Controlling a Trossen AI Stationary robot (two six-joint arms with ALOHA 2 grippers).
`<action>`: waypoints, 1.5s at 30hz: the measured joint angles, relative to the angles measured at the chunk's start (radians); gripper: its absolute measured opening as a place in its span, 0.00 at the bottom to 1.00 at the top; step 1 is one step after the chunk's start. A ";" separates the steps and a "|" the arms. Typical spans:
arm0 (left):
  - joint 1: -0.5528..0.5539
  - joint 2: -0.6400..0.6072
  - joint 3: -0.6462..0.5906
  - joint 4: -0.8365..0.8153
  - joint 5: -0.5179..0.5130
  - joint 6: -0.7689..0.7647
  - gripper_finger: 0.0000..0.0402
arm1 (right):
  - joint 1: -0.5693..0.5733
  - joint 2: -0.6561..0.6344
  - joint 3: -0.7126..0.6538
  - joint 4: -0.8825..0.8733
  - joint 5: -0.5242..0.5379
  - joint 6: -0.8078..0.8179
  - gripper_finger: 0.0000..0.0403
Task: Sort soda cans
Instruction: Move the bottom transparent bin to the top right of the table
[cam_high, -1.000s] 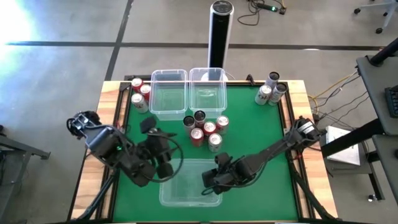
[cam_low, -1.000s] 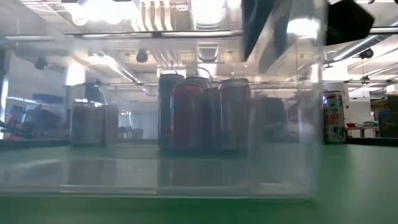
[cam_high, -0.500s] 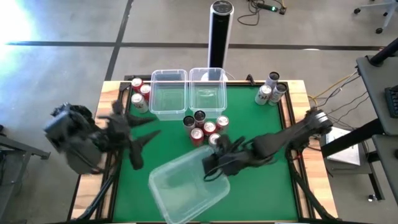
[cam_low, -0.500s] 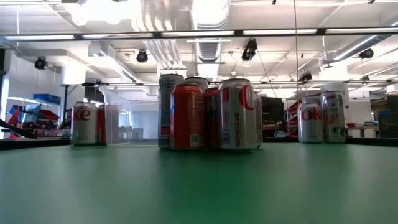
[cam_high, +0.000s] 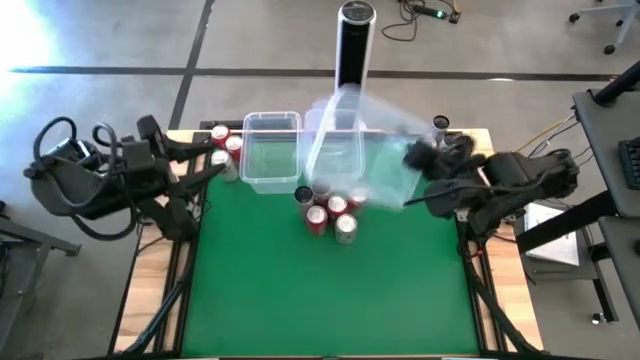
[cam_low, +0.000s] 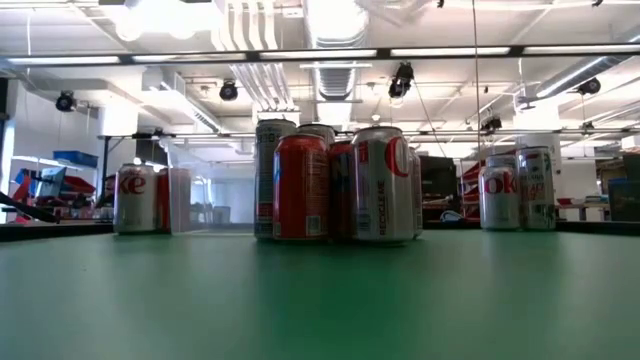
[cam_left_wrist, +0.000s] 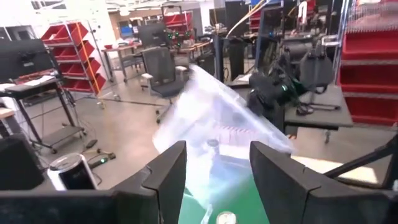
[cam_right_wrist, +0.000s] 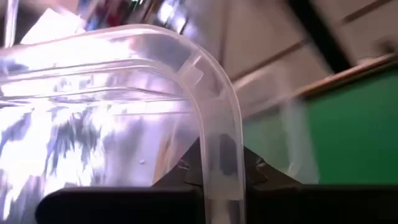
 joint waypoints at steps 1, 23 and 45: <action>0.000 0.001 -0.001 -0.011 0.000 -0.004 0.40 | -0.011 -0.003 -0.006 -0.076 0.028 0.125 0.05; -0.002 -0.077 -0.025 -0.412 0.174 -0.363 0.40 | -0.565 -0.188 -0.274 0.088 -0.157 -0.045 0.06; 0.022 -0.030 -0.026 -0.330 0.012 -0.343 0.40 | -1.201 -0.048 0.069 -0.030 -0.991 -1.874 0.06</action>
